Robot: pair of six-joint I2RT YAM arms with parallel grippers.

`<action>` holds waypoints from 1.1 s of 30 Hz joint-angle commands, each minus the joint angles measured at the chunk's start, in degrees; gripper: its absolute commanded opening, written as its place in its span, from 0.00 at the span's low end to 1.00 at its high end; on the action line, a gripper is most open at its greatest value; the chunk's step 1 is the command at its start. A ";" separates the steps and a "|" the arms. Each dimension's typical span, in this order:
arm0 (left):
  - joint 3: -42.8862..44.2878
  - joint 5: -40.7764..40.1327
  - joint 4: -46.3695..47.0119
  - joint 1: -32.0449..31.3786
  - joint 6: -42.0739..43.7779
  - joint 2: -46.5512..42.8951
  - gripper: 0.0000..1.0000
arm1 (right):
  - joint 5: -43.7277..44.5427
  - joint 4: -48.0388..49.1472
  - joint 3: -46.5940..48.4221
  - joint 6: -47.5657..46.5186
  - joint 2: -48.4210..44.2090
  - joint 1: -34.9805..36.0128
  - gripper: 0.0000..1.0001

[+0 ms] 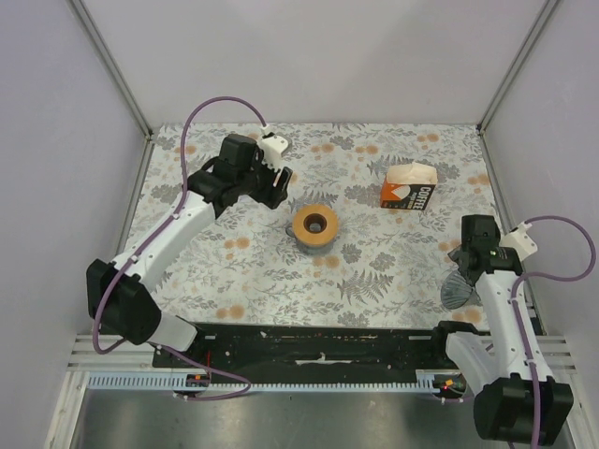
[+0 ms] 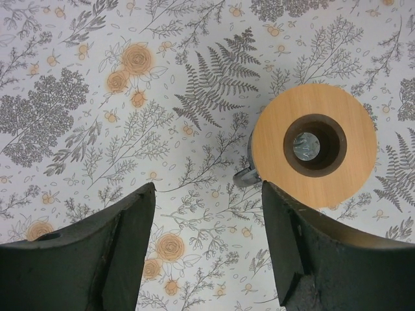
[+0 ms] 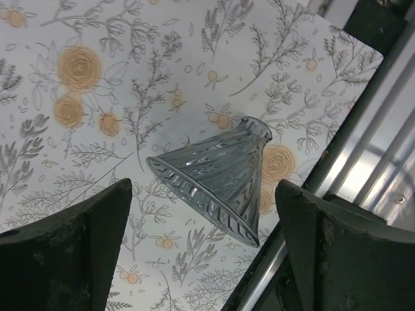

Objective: Place the coffee filter in the dripper
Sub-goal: Pick up the coffee dripper from the center of the board.

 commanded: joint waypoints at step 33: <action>3.64 3.38 -2.79 0.19 3.14 -3.50 0.73 | -6.53 13.53 -5.15 -6.56 10.42 -4.08 0.08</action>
